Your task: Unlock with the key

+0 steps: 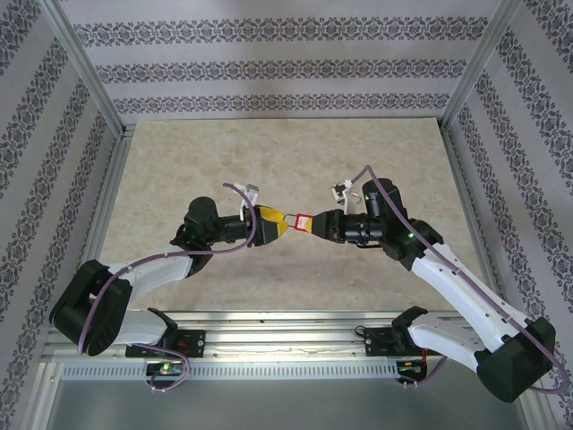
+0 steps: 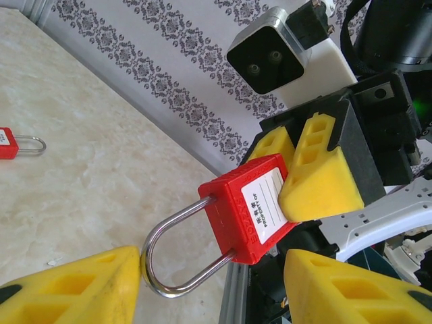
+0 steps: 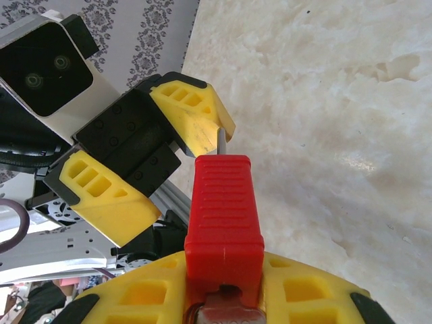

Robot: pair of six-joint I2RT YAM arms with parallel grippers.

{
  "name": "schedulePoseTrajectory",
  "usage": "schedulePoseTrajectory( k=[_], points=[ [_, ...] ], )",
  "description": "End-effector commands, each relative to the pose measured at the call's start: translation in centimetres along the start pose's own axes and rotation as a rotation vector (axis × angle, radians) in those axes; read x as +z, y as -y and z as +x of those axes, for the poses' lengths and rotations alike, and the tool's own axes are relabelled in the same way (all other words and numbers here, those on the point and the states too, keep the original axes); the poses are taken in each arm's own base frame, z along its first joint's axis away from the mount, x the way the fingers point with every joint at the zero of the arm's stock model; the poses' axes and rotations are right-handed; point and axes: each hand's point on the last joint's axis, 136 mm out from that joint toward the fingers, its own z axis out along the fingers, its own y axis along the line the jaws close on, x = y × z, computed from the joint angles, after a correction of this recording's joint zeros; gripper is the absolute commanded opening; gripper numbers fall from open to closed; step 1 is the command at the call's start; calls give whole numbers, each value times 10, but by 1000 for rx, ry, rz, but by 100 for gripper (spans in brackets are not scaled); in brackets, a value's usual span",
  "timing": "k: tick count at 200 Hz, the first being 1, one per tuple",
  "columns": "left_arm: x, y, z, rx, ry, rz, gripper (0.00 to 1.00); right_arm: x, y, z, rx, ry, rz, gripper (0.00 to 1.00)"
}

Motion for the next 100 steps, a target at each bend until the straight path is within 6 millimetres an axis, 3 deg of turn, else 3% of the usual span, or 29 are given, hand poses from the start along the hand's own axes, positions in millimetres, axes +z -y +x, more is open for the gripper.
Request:
schedulePoseTrajectory(
  k=[1, 60, 100],
  points=[
    [2, 5, -5, 46, -21, 27, 56, -7, -19, -11, -47, 38, -58, 1],
    [4, -13, 1, 37, -43, -38, 55, -10, -22, -8, -45, 39, -69, 1],
    [4, -13, -4, 40, -19, -37, 54, -8, -20, -4, -36, 28, -74, 1]
  ],
)
